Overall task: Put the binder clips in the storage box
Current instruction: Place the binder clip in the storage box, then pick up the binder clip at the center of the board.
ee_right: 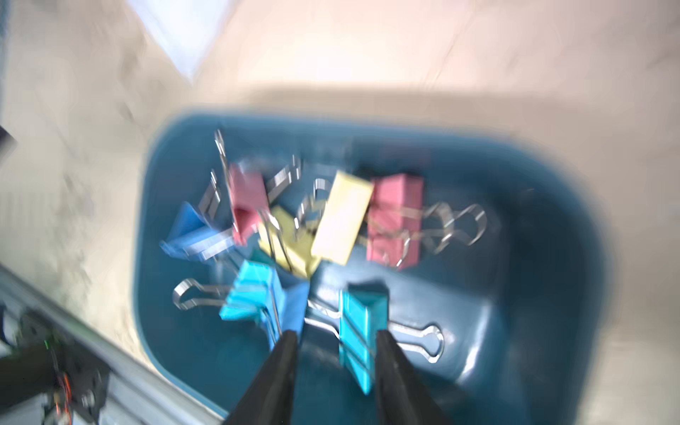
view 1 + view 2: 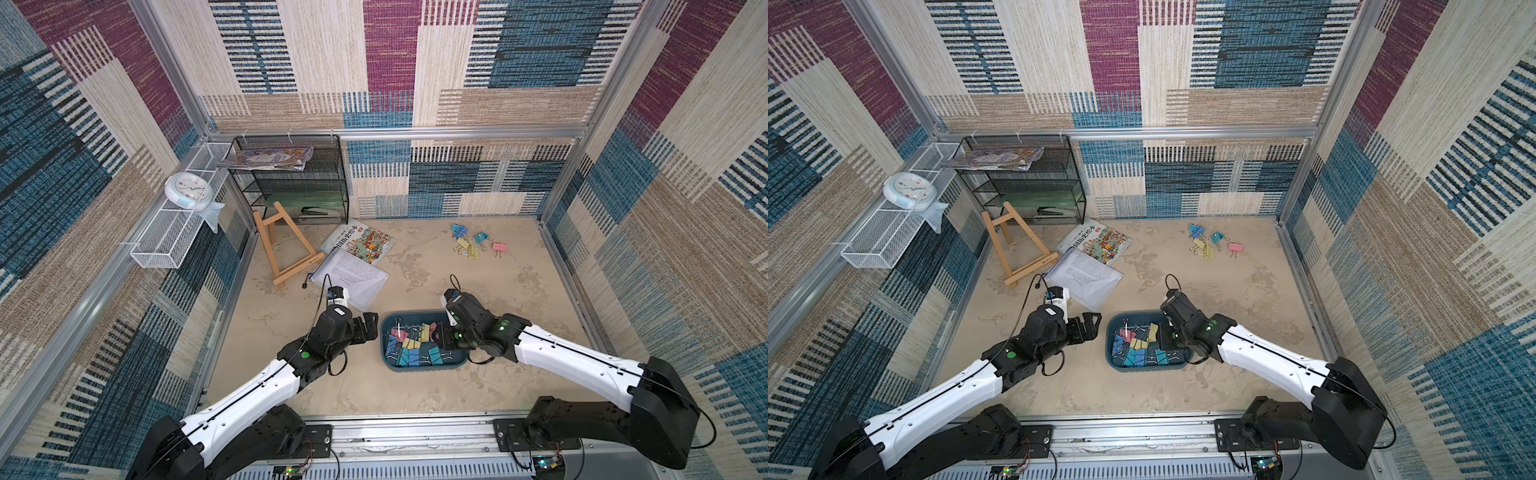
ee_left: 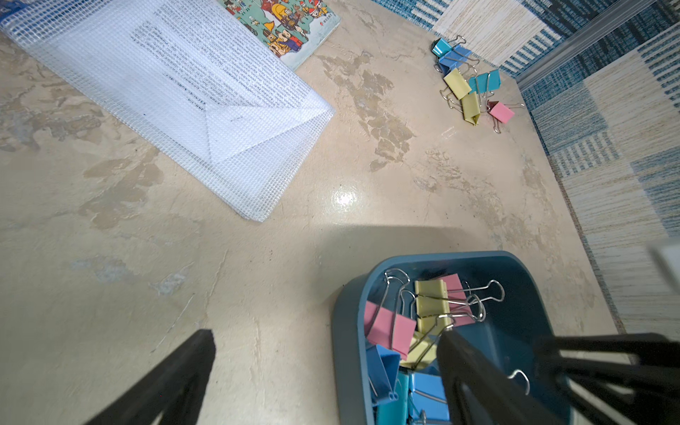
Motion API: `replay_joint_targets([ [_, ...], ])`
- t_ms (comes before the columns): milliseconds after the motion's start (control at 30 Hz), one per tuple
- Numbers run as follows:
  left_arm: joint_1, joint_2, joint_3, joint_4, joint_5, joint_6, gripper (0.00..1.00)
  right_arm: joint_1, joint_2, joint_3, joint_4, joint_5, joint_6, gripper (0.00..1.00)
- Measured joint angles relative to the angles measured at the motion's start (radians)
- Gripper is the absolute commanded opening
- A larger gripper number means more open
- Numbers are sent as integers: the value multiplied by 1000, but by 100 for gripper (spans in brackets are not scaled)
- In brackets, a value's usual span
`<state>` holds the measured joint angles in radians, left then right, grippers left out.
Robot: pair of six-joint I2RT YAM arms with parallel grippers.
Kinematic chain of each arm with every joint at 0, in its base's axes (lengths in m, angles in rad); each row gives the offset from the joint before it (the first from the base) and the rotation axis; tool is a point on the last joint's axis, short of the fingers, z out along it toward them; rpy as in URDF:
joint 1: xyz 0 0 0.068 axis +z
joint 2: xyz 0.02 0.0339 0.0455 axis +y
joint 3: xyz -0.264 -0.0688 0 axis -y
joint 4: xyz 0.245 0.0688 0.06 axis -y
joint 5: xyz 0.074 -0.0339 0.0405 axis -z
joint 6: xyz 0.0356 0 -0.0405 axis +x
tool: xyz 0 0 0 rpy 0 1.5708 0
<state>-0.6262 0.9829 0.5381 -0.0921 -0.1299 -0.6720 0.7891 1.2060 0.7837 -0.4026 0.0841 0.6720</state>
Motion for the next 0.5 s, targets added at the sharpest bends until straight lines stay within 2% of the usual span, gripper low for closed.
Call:
replay_joint_targets([
  [100, 0, 3, 11, 0, 1, 6, 98, -111, -56, 13, 41, 96, 3, 55],
  [233, 0, 6, 20, 0, 4, 6, 98, -385, -26, 33, 162, 103, 4, 54],
  [367, 0, 6, 20, -2, 7, 6, 98, -621, 179, 154, 264, -16, 43, 55],
  [500, 0, 3, 20, -7, 11, 6, 98, -754, 404, 316, 309, -122, 112, 60],
])
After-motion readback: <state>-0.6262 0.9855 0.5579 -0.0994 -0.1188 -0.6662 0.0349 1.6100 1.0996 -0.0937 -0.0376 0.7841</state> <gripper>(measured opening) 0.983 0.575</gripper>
